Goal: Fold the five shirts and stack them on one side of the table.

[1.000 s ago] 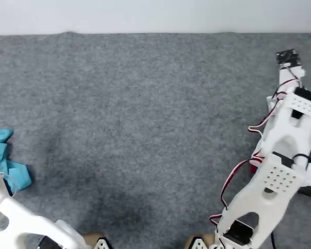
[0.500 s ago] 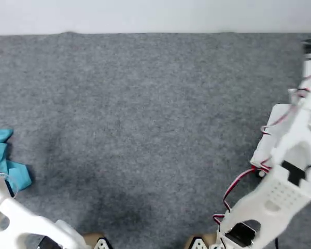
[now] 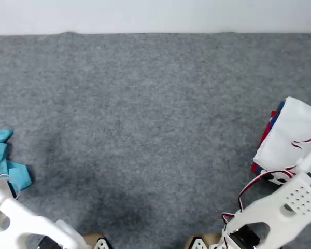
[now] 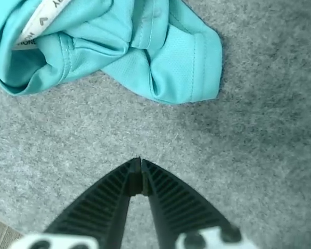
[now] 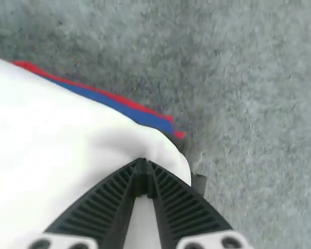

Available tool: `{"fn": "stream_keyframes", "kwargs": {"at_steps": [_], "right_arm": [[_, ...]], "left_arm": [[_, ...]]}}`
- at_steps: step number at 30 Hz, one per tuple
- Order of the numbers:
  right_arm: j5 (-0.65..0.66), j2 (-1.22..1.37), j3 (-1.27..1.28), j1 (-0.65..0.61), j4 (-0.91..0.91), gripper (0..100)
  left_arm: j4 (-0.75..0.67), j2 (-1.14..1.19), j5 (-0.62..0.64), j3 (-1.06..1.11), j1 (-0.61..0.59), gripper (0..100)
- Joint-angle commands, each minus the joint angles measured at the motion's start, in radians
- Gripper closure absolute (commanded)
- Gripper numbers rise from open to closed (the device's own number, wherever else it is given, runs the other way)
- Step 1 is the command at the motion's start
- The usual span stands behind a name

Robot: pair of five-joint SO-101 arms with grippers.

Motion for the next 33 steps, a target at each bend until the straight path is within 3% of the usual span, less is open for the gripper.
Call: {"fn": "stream_keyframes", "kwargs": {"at_steps": [1, 9, 18, 24, 33], "right_arm": [[-0.044, -0.130, -0.041, -0.004, 0.068, 98.8], [-0.055, -0.357, -0.041, -0.093, 0.406, 98.7], [0.029, -0.418, -0.038, -0.070, 0.826, 98.7], [0.046, -0.415, 0.015, 0.028, 0.794, 98.7], [0.187, -0.384, 0.121, 0.199, 0.743, 98.7]], "left_arm": [[-0.011, -0.023, -0.005, -0.010, 0.008, 99], [-0.011, -0.023, -0.005, -0.013, 0.008, 99], [-0.015, -0.023, -0.005, -0.010, 0.008, 99], [-0.015, -0.023, -0.005, -0.012, 0.008, 99], [-0.015, -0.023, -0.005, -0.013, 0.008, 99]]}}
